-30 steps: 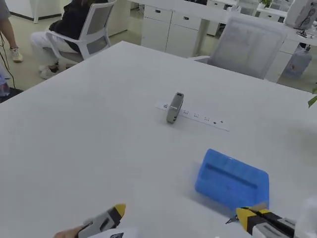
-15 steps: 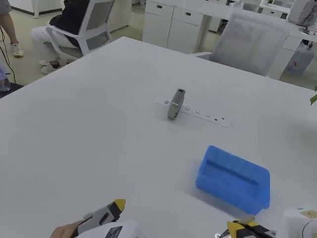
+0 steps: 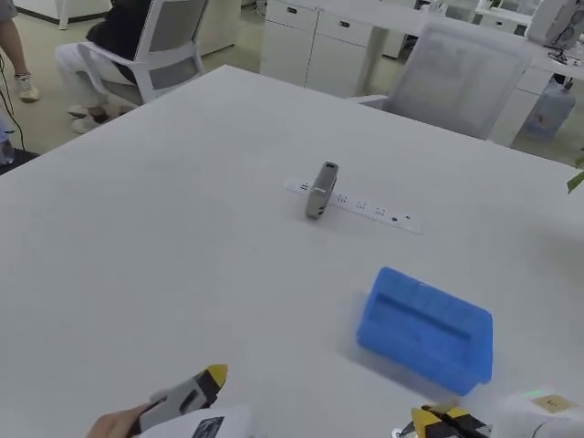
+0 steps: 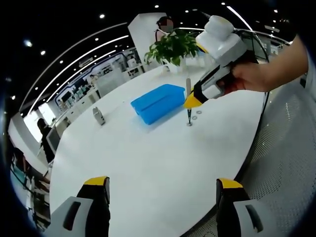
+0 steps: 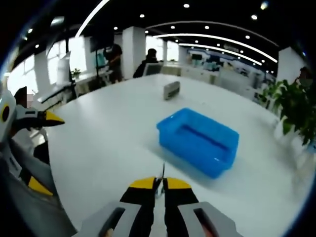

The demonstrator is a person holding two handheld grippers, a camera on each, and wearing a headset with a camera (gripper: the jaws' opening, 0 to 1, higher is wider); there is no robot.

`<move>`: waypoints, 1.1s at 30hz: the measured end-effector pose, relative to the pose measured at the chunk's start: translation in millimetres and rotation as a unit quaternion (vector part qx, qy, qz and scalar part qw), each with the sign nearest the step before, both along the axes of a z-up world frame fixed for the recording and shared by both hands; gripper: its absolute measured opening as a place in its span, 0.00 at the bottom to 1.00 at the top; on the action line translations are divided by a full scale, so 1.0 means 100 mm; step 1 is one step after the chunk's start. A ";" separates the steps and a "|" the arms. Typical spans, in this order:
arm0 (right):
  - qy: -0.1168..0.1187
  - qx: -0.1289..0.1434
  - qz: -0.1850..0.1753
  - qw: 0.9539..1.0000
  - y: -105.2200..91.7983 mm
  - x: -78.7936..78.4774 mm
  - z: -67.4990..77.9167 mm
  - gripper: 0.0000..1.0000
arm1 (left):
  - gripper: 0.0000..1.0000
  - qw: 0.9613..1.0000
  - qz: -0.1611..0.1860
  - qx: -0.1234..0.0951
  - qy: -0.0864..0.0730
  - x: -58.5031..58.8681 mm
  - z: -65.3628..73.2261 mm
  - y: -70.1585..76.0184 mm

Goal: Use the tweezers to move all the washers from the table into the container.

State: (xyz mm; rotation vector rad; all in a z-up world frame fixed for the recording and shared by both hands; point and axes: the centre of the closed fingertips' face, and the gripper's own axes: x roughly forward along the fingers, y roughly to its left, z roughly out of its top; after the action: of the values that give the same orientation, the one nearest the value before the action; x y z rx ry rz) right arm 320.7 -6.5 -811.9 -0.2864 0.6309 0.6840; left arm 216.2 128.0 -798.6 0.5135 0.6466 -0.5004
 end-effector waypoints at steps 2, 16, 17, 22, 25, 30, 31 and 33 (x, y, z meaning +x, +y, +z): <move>-0.003 0.000 -0.002 1.000 0.00 0.01 0.00 0.02 | 0.91 1.000 0.000 0.001 -0.001 0.00 0.00 0.00; 0.002 -0.025 0.010 1.000 0.03 -0.01 -0.01 0.01 | 0.91 1.000 -0.002 -0.006 -0.011 0.01 0.04 -0.02; 0.002 -0.027 0.011 1.000 0.03 -0.01 -0.01 0.02 | 0.91 1.000 -0.002 -0.006 -0.013 0.01 0.05 -0.02; 0.013 -0.037 0.017 0.999 0.06 0.02 -0.01 0.01 | 0.92 1.000 -0.004 -0.002 -0.012 0.01 0.04 -0.02; 0.017 -0.033 0.018 0.999 0.07 0.05 0.02 0.01 | 0.92 1.000 -0.008 -0.004 -0.010 0.00 0.04 -0.03; 0.015 0.004 0.009 1.000 0.12 0.12 0.23 0.02 | 0.93 0.999 0.001 -0.037 -0.007 0.01 0.09 -0.04; 0.010 0.007 0.009 1.000 0.12 0.13 0.27 0.02 | 0.93 0.999 0.007 -0.046 -0.007 0.03 0.10 -0.03; 0.004 0.018 0.005 1.000 0.12 0.16 0.38 0.02 | 0.93 0.999 0.012 -0.051 -0.005 0.03 0.10 -0.01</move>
State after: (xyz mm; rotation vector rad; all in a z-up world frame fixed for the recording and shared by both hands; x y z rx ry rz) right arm 337.1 5.0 -774.0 -0.2538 0.6237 0.7060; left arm 219.3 126.7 -788.1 0.4115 0.6128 -0.5059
